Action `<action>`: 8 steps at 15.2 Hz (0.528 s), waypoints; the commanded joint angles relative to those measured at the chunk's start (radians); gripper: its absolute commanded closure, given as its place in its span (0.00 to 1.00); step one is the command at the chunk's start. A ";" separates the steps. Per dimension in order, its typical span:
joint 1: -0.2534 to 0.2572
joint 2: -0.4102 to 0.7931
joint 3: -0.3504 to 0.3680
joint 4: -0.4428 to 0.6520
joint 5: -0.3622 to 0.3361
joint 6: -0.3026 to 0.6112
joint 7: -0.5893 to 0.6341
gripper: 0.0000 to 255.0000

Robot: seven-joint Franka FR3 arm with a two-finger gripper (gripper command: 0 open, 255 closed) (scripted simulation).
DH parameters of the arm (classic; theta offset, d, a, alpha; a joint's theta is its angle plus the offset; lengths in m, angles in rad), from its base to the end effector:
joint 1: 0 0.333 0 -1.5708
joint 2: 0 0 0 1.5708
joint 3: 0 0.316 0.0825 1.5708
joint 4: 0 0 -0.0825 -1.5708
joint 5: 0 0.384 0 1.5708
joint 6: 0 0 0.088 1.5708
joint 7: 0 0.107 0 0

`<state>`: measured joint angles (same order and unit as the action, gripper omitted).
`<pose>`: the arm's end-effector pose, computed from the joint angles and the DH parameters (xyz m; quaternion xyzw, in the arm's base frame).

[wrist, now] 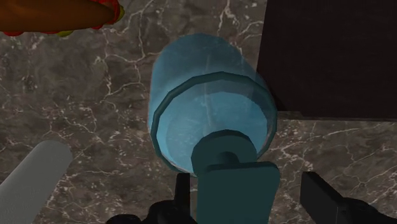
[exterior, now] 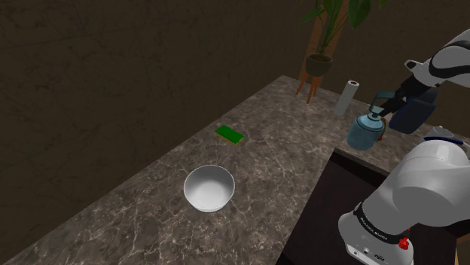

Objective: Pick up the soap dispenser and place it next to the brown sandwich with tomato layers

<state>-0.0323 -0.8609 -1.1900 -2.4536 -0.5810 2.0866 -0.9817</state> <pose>0.1179 -0.4227 0.4023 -0.9853 -0.0836 -0.1488 0.0096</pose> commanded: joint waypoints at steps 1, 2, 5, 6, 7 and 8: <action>0.000 0.000 0.000 0.000 0.000 0.000 0.000 0.00; 0.000 0.000 0.000 0.000 0.000 0.000 0.000 0.00; 0.000 0.000 0.000 0.000 0.000 0.000 0.000 0.00; -0.014 -0.011 0.027 0.018 0.012 -0.035 -0.004 0.00; -0.026 -0.020 0.052 0.037 0.024 -0.070 -0.008 0.00; -0.036 -0.028 0.076 0.058 0.036 -0.104 -0.013 0.00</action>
<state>-0.0561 -0.8801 -1.1387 -2.4130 -0.5562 2.0165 -0.9909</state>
